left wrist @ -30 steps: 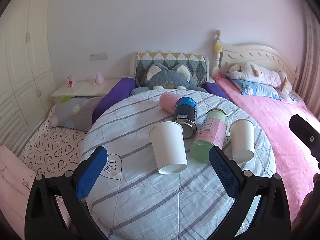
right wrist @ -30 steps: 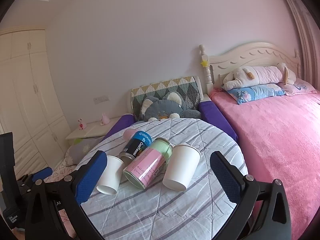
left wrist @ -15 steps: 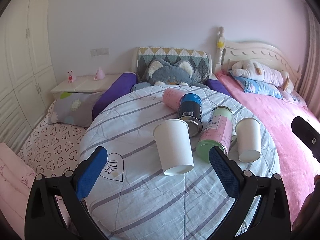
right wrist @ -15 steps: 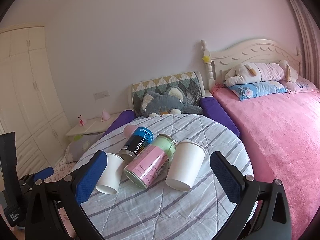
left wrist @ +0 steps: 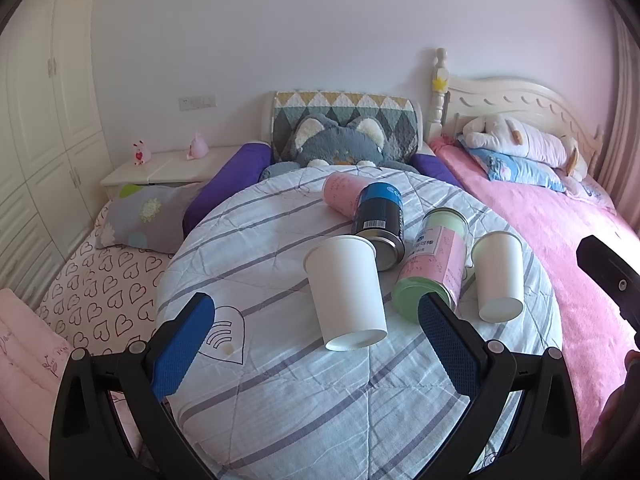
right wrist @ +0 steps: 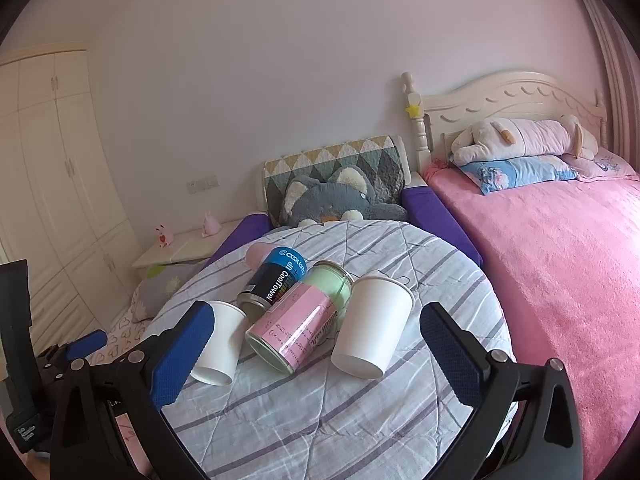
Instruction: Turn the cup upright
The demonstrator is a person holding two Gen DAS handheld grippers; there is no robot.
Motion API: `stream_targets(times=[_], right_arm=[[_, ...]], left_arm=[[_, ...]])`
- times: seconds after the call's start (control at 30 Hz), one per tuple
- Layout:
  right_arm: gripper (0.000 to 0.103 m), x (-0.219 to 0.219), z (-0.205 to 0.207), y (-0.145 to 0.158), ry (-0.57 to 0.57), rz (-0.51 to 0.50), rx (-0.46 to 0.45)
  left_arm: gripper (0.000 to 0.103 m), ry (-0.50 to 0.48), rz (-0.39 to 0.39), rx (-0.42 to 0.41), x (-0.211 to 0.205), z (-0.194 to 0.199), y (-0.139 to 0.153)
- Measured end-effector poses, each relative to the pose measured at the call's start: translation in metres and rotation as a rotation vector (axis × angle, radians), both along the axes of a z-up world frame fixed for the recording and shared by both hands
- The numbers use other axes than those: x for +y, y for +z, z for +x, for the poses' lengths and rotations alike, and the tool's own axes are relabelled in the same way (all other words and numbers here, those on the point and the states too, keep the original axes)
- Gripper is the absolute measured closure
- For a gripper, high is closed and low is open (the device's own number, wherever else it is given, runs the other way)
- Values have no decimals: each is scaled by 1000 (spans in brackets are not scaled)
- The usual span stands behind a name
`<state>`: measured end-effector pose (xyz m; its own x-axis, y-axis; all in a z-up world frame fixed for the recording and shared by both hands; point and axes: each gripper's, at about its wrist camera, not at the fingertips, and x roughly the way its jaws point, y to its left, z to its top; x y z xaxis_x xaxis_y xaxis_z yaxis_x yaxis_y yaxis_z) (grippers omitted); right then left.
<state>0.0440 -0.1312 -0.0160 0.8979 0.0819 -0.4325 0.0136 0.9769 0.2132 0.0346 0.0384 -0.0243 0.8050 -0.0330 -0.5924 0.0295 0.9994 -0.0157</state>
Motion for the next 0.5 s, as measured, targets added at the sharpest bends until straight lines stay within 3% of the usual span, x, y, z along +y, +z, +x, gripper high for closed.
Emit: stream_targets(times=[0.5], right_arm=[[0, -5, 3, -6, -6, 16, 17]], left_arm=[[0, -9, 12, 25, -4, 4, -4]])
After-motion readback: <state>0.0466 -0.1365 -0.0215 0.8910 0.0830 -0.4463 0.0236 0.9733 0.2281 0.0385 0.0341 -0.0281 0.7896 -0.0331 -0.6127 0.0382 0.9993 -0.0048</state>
